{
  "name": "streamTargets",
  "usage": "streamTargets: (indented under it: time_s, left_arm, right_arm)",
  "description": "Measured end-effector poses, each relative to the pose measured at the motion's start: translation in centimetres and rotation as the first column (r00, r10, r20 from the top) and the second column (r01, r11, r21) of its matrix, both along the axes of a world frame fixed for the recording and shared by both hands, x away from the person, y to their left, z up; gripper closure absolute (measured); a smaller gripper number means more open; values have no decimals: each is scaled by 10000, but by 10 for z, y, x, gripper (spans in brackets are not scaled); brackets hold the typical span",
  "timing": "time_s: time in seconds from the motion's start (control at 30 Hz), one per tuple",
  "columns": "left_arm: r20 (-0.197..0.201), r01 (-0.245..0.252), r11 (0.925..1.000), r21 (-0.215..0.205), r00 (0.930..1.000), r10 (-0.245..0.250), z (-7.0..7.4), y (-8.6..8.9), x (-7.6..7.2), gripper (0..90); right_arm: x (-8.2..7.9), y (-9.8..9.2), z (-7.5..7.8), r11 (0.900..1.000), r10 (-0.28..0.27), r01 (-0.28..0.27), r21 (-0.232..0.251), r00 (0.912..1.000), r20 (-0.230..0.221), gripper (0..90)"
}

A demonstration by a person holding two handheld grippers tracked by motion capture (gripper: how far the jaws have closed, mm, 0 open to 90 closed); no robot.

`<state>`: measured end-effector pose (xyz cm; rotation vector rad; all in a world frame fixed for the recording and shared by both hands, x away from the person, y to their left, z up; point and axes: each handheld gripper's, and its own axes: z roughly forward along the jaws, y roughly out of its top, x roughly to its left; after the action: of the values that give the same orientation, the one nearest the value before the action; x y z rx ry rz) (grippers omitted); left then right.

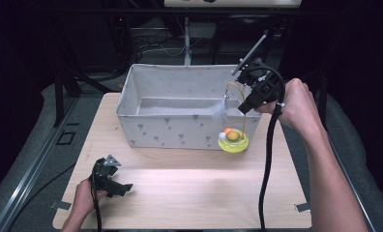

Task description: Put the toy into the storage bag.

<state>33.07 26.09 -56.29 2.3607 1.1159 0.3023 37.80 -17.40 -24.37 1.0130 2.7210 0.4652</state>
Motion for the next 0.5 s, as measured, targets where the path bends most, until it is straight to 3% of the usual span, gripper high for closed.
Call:
streamTargets:
  time_s: [0.5]
  left_arm:
    - [5, 36, 10000, 31, 10000, -36, 0, -1, 0, 0]
  right_arm:
    - [2, -1, 20, 10000, -32, 31, 82, 10000, 94, 882]
